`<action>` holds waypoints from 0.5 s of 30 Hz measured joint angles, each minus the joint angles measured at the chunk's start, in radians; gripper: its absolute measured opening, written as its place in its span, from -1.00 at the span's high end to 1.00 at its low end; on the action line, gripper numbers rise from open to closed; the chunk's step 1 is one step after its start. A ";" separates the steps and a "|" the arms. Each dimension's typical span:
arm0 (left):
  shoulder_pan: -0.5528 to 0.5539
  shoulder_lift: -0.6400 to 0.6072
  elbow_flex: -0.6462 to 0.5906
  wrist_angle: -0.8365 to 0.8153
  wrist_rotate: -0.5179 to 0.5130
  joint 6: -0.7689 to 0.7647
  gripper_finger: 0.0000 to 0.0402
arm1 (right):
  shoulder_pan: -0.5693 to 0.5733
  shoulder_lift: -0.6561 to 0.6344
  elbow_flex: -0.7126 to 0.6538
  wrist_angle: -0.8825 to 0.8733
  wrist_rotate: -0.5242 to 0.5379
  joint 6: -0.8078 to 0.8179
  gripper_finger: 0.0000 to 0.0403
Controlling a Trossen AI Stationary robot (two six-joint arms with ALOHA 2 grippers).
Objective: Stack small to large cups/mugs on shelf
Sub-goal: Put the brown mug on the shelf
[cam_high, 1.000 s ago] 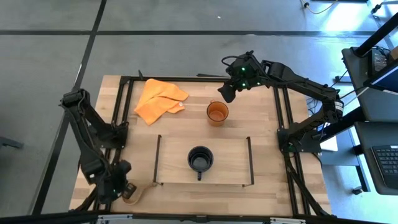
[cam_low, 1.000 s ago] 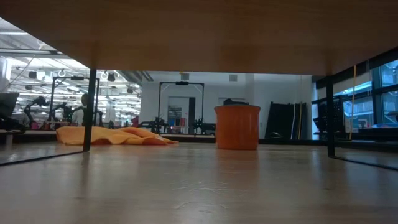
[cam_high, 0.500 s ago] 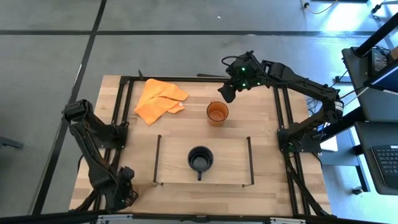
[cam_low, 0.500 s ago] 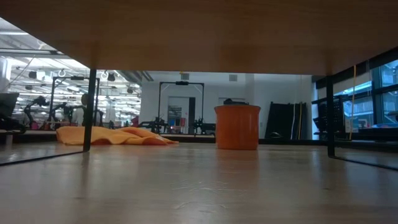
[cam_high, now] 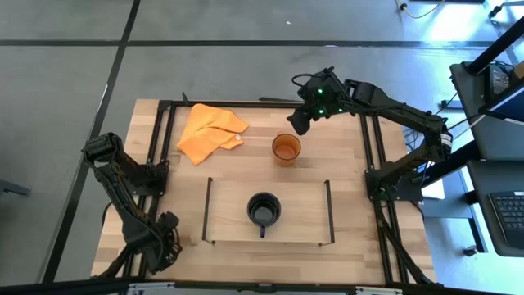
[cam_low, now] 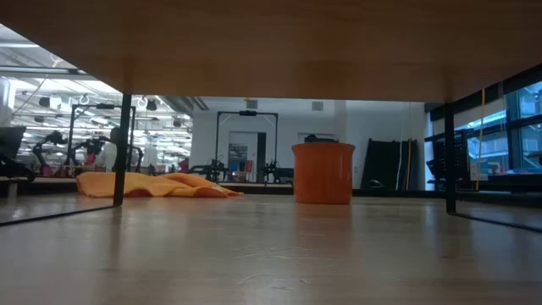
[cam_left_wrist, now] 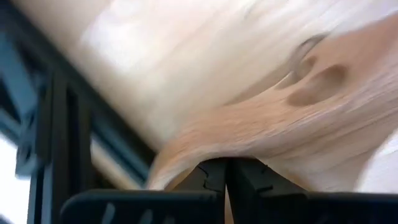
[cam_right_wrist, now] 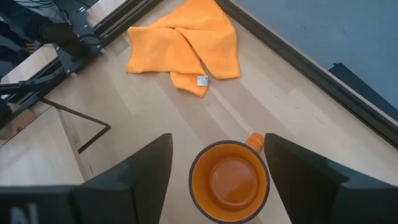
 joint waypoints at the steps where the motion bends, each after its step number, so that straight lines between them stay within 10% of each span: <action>1: 0.013 -0.002 0.000 0.000 -0.025 0.029 0.99 | 0.000 0.000 0.000 0.000 0.000 0.002 -0.26; 15: 0.140 -0.038 0.077 -0.095 -0.140 0.305 0.99 | -0.002 0.000 0.000 -0.025 0.016 0.029 -0.26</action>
